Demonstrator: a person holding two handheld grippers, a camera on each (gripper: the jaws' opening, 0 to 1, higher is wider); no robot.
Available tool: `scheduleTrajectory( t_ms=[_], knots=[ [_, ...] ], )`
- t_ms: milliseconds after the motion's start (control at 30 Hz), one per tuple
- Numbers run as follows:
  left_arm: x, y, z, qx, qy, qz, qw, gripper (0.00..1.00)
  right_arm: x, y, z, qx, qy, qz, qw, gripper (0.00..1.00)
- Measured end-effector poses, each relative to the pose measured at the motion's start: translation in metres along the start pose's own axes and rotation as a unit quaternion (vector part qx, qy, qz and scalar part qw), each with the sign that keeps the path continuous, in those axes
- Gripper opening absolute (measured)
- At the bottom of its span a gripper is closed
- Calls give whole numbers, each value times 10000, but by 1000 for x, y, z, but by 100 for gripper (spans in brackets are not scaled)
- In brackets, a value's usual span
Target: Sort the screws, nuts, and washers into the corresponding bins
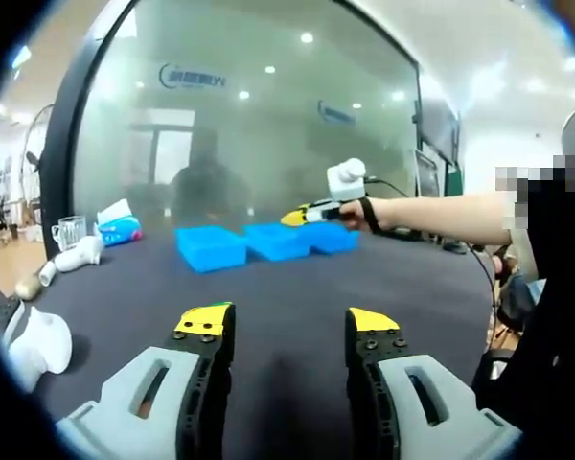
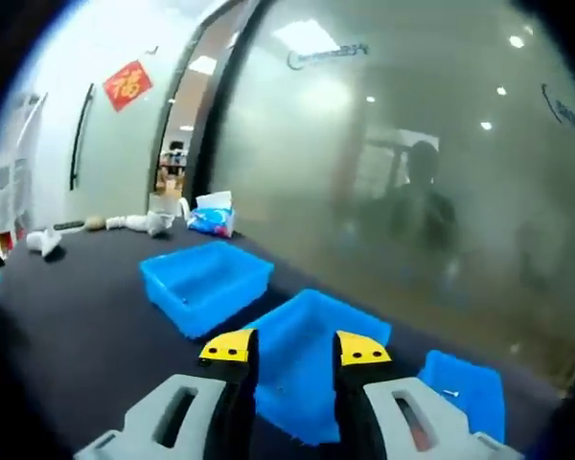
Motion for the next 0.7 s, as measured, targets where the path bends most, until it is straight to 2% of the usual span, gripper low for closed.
scheduleTrajectory(
  t_ms=[200, 367, 700],
  knots=[
    [1, 0, 1, 6, 11, -11, 10000, 45, 2, -13, -7, 85, 134, -21, 9999, 31],
    [0, -1, 2, 19, 0, -2, 10000, 45, 2, -37, -14, 208, 259, 91, 9994, 31],
    [5, 2, 7, 46, 46, -83, 9999, 45, -18, -111, -38, 455, 110, 359, 9983, 32]
  ],
)
Point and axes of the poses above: the point that each gripper's makers call its tool centre point, and the gripper's own axes: y roughly forward along the fingers, x roughly to its right, z roughly out of its top, the point moved 9 cm from there along -y, roughly backward along the fingers, and after that the axes turned 9 degrees about -x, right-handed, at the moved point
